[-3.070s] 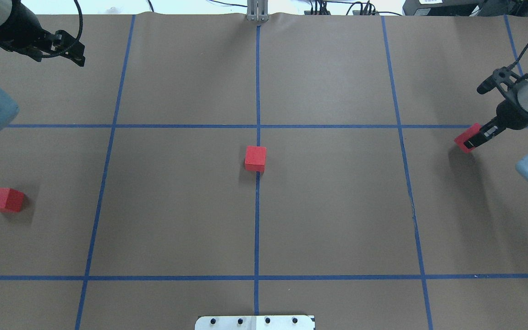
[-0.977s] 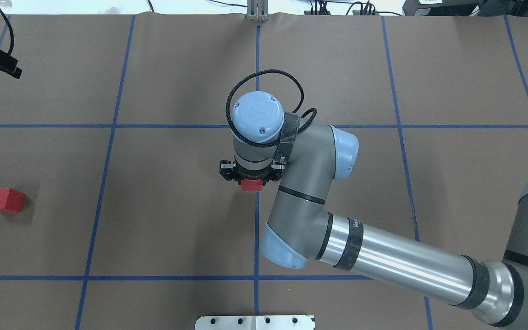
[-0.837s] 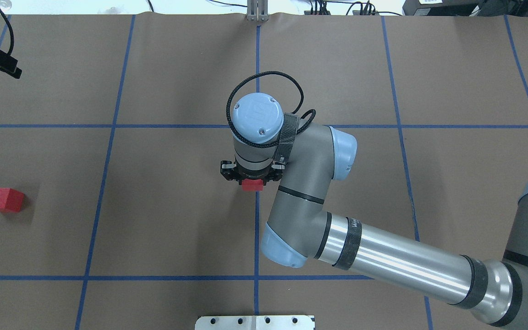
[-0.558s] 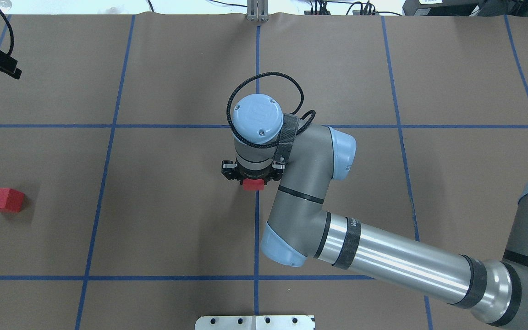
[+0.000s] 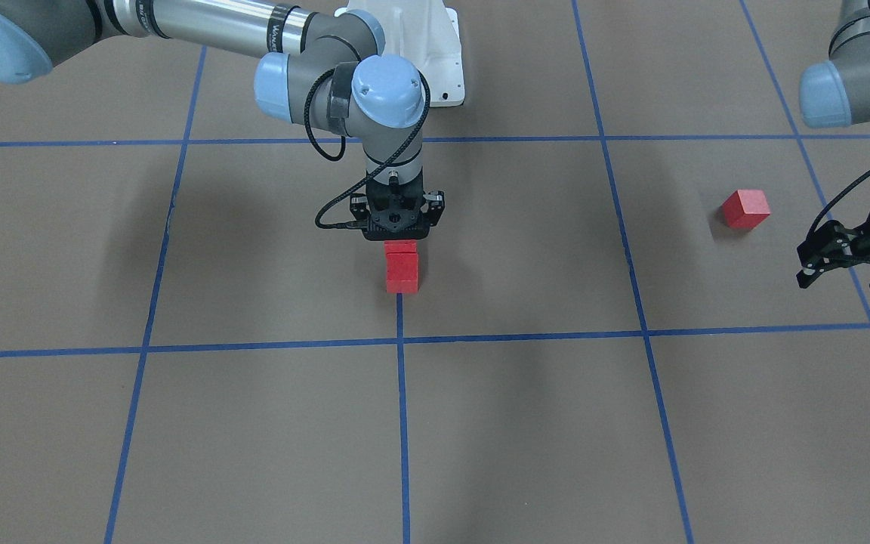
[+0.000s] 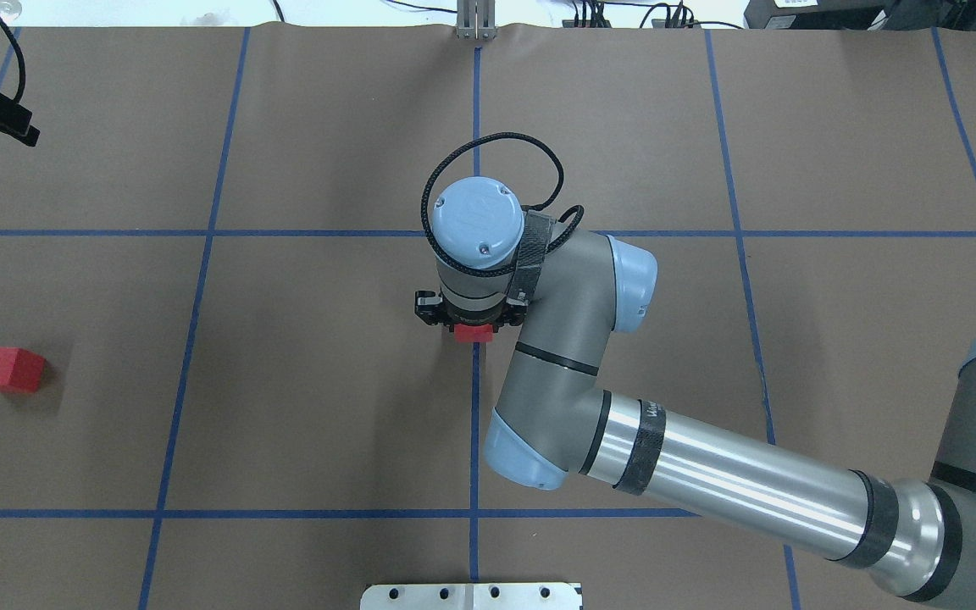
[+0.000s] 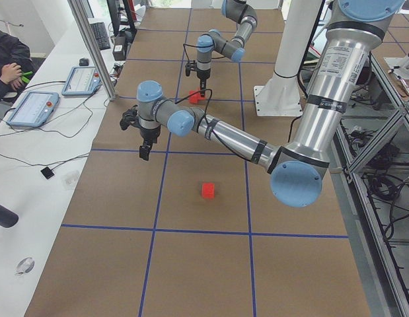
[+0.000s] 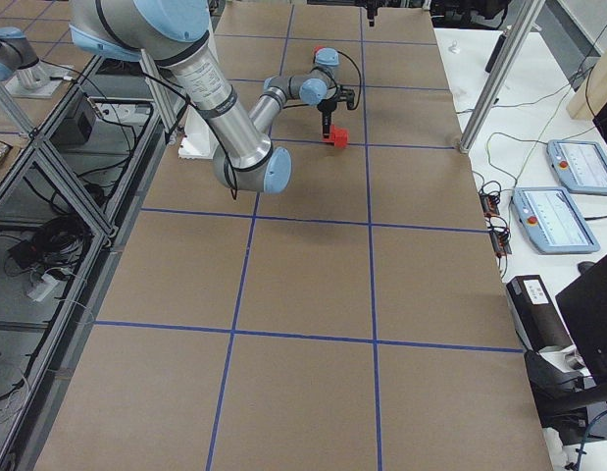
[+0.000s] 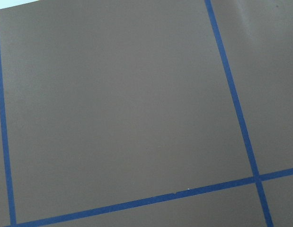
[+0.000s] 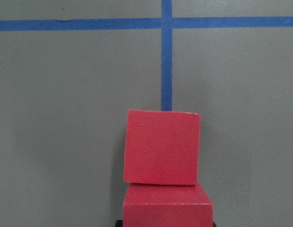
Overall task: Form red blocks into L shape at center
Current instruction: 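Lower the cube beside the center cube, farther from the robot, and release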
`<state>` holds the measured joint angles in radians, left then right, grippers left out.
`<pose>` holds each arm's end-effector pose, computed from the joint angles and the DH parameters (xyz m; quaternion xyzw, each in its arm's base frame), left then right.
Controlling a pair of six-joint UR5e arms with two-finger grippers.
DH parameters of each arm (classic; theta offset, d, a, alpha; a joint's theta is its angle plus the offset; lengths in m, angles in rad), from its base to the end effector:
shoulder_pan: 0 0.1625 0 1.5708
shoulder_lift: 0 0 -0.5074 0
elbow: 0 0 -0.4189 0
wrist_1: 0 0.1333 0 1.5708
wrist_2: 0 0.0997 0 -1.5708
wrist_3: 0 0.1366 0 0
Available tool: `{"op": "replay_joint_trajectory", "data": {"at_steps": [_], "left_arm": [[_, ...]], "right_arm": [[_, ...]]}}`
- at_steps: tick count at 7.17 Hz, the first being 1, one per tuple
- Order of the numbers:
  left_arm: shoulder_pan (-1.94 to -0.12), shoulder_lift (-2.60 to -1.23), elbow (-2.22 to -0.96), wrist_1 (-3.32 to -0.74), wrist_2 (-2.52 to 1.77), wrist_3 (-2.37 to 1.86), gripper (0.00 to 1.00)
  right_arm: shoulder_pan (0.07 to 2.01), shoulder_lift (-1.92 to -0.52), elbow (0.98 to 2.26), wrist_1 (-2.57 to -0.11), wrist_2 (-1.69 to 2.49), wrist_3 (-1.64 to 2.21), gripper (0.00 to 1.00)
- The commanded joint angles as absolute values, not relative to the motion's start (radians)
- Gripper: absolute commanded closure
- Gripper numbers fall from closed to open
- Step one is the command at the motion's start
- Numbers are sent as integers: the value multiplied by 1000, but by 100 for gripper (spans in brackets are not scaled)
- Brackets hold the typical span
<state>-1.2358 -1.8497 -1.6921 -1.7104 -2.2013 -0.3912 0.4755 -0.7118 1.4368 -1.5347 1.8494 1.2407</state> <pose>0.1697 -0.6480 0.5305 0.1308 0.3694 0.0569 0.9183 -0.7212 -0.4790 0.2425 0.0256 -0.3889 0.0153 0.9208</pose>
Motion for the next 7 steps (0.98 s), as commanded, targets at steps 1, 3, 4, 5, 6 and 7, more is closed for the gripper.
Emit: {"op": "replay_joint_trajectory", "data": {"at_steps": [1,3,4,5,6,7], "left_arm": [[-1238,-1848,-1692,-1710,-2201,-391,1],[-1238,-1848,-1692,-1712,-2201,-391,1],[-1238,-1848,-1692,-1710,-2201,-391,1],[-1238,-1848,-1692,-1710,-2201,-391,1],[-1238,-1848,-1692,-1710,-2201,-391,1],[-1238,-1848,-1692,-1710,-2201,-391,1]], "right_arm": [[476,-710,1413,-1496,1847,1243,100],[476,-710,1413,-1493,1847,1243,100],[477,-712,1413,-1490,1847,1238,100],[479,-713,1413,-1488,1847,1241,77],[479,-715,1413,-1486,1845,1239,44],[479,-716,1413,-1486,1839,1238,17]]}}
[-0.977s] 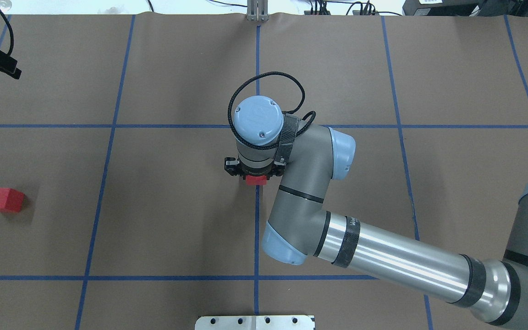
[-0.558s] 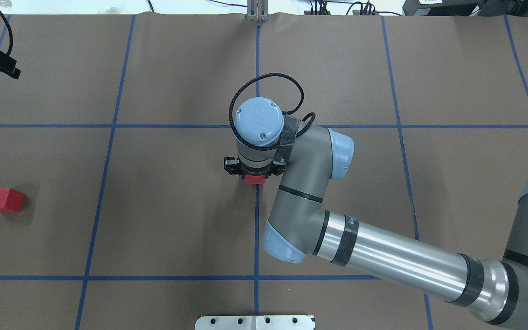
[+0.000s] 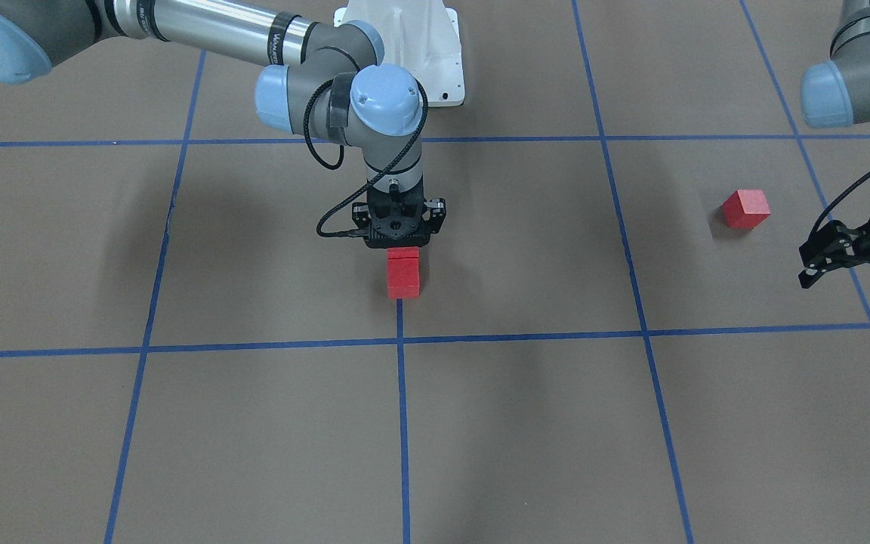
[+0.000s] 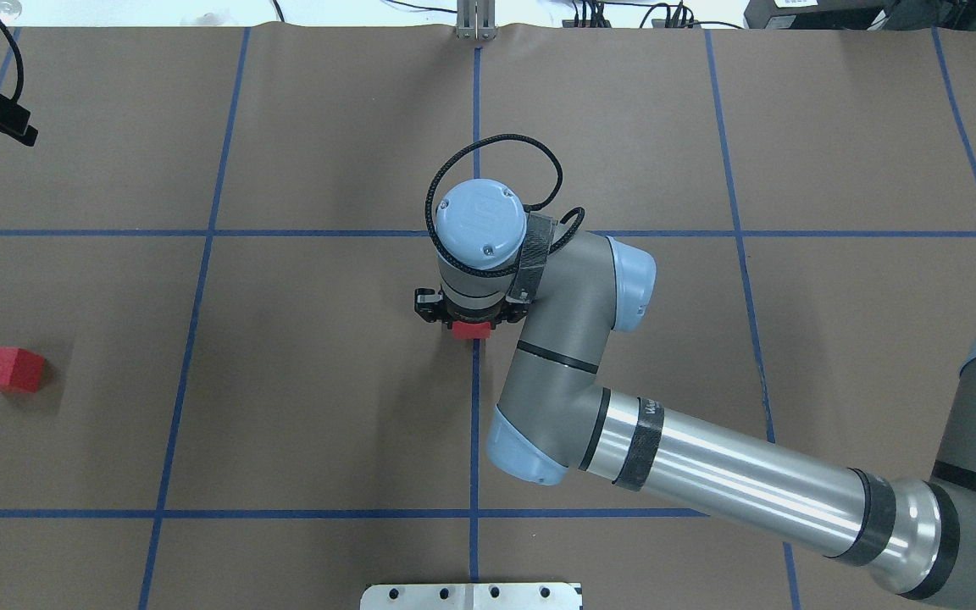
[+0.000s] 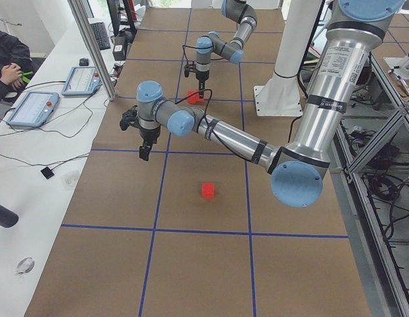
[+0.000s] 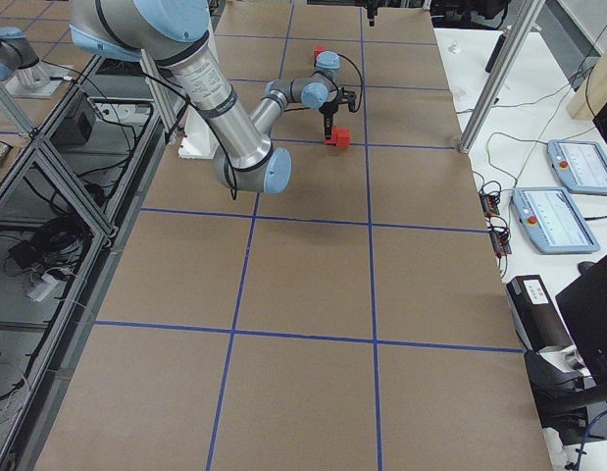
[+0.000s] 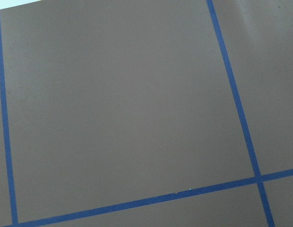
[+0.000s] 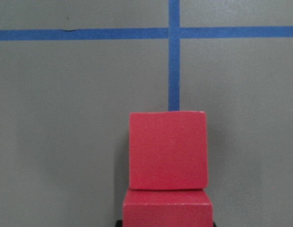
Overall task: Form red blocks into L shape at center
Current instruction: 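Lower the cube beside the center cube, farther from the robot, and release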
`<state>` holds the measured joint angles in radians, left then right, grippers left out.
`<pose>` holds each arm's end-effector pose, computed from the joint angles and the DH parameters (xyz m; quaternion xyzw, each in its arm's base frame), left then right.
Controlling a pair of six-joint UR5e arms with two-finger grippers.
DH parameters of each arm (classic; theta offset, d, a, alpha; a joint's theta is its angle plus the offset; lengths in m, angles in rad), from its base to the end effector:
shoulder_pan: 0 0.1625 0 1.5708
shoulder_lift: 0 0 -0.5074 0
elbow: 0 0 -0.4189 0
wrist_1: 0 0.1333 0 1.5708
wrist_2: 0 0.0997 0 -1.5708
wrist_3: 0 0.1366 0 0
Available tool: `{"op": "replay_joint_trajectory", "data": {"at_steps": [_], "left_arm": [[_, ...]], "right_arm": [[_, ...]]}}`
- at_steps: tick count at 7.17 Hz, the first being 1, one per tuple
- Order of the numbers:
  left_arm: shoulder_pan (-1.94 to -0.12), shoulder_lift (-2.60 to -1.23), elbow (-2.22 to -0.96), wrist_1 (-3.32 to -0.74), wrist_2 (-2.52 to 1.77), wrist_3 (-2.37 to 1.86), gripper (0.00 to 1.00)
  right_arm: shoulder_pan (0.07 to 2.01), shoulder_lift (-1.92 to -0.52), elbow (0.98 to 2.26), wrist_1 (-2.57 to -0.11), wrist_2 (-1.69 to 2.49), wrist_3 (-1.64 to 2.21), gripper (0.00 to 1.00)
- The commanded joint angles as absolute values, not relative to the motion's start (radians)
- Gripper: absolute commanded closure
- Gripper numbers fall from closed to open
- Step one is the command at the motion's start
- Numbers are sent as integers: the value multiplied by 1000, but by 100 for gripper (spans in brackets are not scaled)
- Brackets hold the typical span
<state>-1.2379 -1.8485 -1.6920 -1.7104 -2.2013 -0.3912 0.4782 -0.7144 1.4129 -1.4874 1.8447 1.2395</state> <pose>0.1682 -0.6479 0.5313 0.1306 0.3691 0.0557 0.9185 -0.7259 -0.4848 0.2486 0.0326 -0.3967 0.0153 0.9172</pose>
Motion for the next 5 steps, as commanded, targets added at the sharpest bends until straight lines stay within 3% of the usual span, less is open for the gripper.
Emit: {"op": "replay_joint_trajectory", "data": {"at_steps": [1,5], "left_arm": [[-1238,-1848,-1692,-1710,-2201,-391,1],[-1241,-1847,-1677,-1715,-2201,-394,0]], "right_arm": [[479,-716,1413,-1486,1832,1241,3],[500,-712,1416,-1485,1832,1238,2]]}}
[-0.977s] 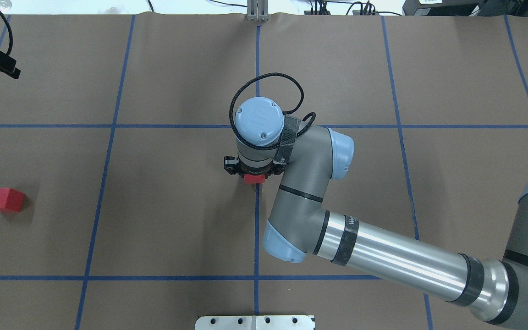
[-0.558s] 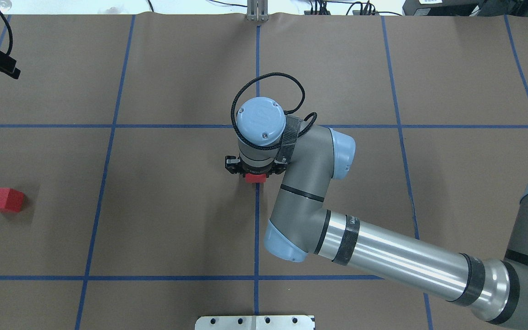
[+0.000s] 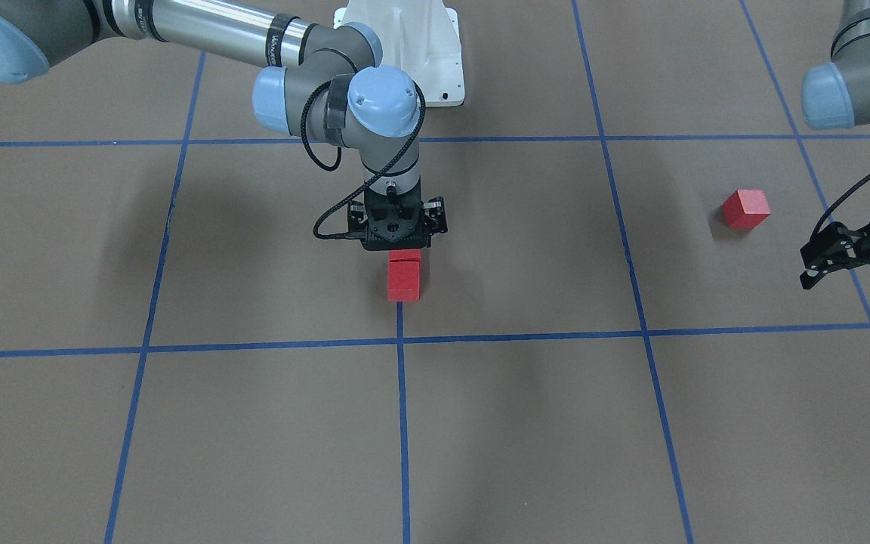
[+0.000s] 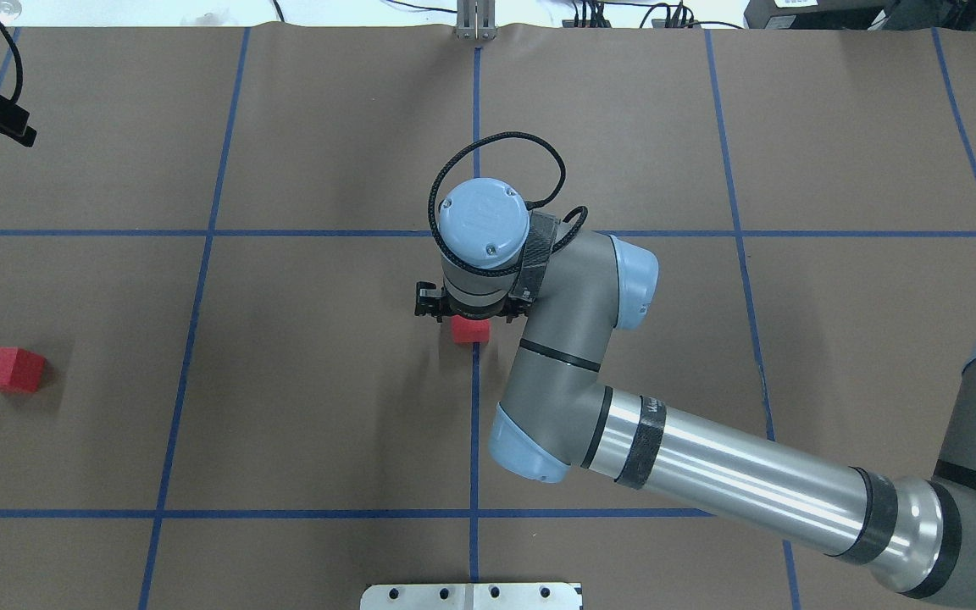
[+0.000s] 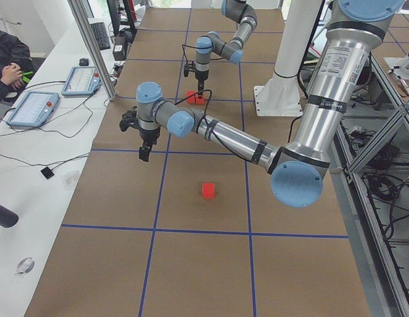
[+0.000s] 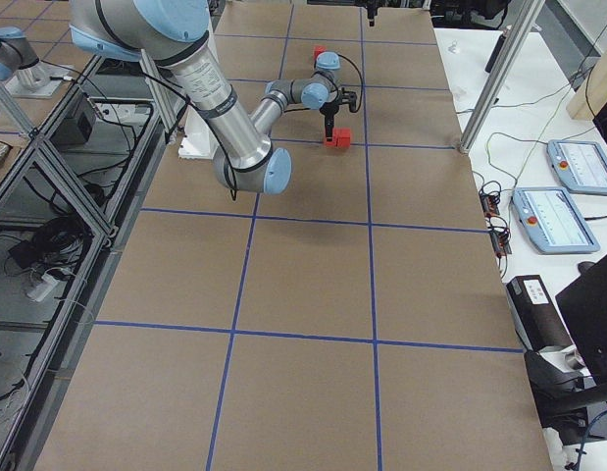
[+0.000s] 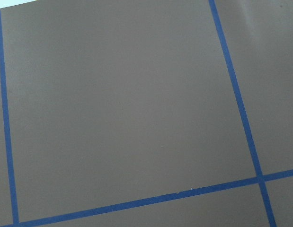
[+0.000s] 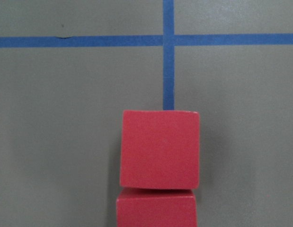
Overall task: Form red blocks into L shape at center
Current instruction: 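Raise the right gripper away while the left gripper reaches toward the last red cube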
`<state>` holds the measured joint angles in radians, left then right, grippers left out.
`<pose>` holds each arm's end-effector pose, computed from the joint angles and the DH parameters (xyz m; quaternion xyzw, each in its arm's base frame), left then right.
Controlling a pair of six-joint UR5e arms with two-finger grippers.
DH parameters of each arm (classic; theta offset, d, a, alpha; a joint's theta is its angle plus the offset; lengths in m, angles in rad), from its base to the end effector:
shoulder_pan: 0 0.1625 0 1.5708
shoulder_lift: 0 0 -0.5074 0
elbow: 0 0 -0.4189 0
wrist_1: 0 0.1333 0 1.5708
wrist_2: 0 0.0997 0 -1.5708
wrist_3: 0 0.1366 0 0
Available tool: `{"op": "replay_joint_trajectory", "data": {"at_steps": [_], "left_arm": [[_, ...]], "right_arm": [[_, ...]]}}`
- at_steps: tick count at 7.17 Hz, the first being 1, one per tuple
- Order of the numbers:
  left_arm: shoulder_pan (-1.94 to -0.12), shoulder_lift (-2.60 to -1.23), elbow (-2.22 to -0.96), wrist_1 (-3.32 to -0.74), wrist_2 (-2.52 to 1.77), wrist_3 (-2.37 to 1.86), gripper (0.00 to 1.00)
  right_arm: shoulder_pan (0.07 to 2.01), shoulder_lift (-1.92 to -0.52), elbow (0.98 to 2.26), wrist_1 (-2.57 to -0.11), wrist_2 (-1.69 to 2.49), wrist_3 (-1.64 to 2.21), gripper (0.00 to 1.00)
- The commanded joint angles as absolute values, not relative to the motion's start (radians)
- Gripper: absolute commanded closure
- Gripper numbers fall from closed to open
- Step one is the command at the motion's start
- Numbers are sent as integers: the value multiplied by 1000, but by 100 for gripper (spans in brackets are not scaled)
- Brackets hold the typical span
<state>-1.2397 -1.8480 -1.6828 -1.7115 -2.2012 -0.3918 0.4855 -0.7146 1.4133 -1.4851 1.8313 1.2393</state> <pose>0.1673 -0.6491 0.5364 0.1271 0.3679 0.0533 0.9196 -0.7217 -0.4917 0.2486 0.0404 -0.3955 0.0210 0.9173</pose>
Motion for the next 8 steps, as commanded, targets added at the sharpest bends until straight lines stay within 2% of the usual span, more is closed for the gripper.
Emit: {"op": "replay_joint_trajectory", "data": {"at_steps": [1,3,5,8], "left_arm": [[-1241,-1783,-1672,-1791,-2201,-394,0],[-1236,-1659,-1670,-2013,-2195,-560,0],[-1198,-1568,-1660,-2190,-2184,-686,0],[-987,-1470,-1678,-2322,-2001,-905,0]], "right_arm": [[535,-710,1436,-1486,1847,1236,2],[633,-742,1466,-1493,1957,1226,2],[737,-860,1552,-1496,2012,1078,1],[885,-1023,1589,-1485,2098,786,1]]}}
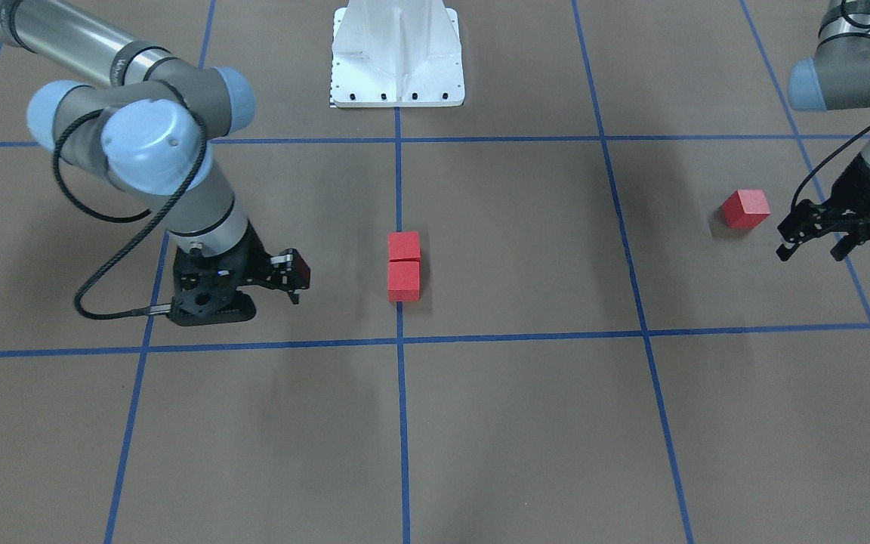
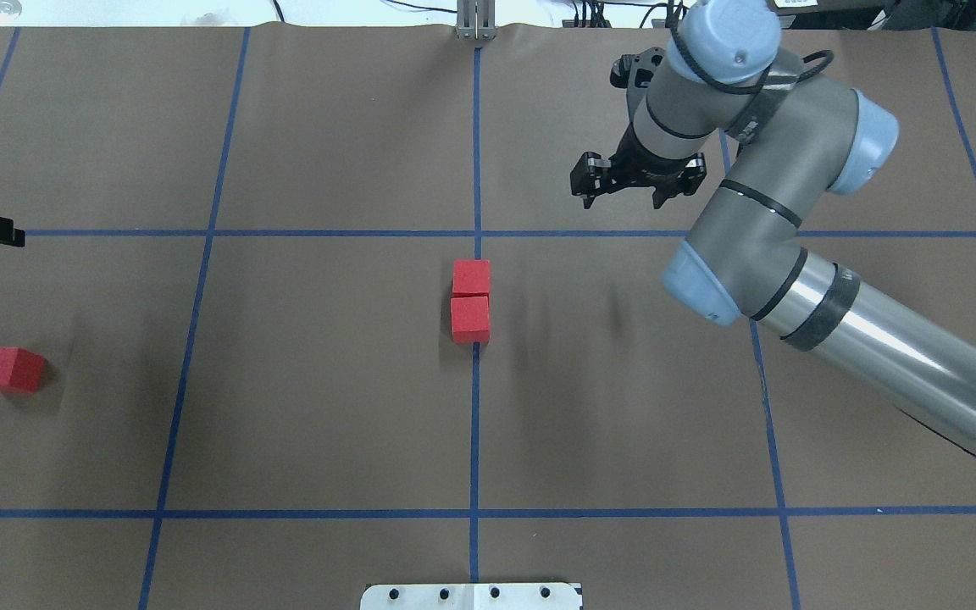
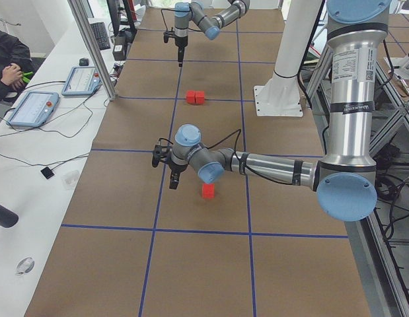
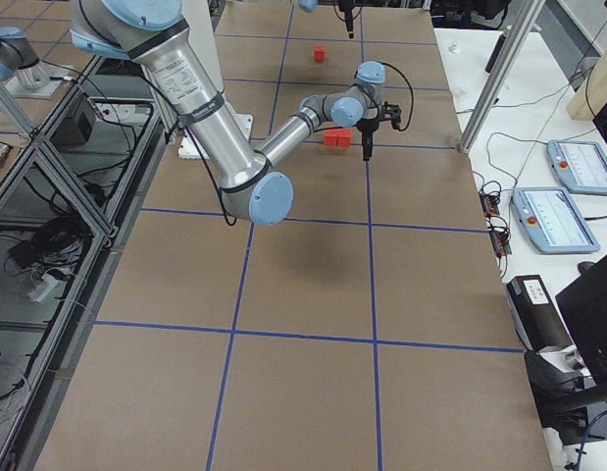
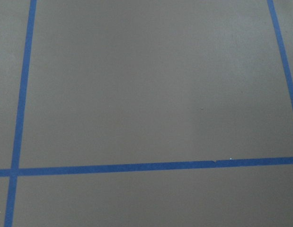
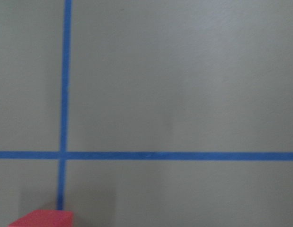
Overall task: Form red blocks into L shape at center
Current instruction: 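Raise the right gripper away while the left gripper reaches toward the last red cube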
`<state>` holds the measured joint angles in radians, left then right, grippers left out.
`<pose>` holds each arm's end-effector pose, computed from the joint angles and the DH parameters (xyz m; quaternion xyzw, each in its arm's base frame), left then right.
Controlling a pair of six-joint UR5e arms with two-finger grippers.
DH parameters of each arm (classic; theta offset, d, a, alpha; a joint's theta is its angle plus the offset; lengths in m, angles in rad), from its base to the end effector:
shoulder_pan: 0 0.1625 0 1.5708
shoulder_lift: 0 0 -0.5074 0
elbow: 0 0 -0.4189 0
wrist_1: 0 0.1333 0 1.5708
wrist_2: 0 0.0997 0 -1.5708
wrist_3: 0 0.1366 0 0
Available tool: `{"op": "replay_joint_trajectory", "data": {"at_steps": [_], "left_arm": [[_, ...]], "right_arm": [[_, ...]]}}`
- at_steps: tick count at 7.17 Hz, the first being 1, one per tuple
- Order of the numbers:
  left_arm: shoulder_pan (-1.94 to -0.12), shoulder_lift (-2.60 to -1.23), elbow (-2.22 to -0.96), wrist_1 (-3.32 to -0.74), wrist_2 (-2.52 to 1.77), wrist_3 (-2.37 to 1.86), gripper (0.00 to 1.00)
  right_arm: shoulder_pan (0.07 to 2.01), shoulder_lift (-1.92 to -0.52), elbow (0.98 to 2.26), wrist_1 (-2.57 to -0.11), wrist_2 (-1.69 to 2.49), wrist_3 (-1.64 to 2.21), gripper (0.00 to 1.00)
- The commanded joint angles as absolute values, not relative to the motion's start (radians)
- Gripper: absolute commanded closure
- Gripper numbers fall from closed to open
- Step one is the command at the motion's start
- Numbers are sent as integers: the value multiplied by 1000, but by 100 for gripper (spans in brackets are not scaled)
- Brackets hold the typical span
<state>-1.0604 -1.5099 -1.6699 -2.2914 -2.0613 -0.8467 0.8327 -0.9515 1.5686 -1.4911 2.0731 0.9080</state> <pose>0.2051 -0.5075 0.6718 0.1381 0.4011 -0.0621 0.9034 -0.4813 -0.6294 0.3611 0.0536 -0.4013 -0.0073 0.9143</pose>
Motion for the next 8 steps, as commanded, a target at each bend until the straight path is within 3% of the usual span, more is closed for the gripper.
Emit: {"op": "replay_joint_trajectory", "data": {"at_steps": [1,3,8], "left_arm": [[-982,-1427,-1695,-2336,-2000,-907,0],[-959,-1353,-1735,-2364,-2000,-911,0],[-850,-1333,-1743,-2364,-1968,-973,0]], "right_arm": [[919,-1066,1610,-1485,2103,728,1],[952,-1101,1626,-1485,2143,677,1],[959,-1118,1632,-1485,2151,675,1]]}}
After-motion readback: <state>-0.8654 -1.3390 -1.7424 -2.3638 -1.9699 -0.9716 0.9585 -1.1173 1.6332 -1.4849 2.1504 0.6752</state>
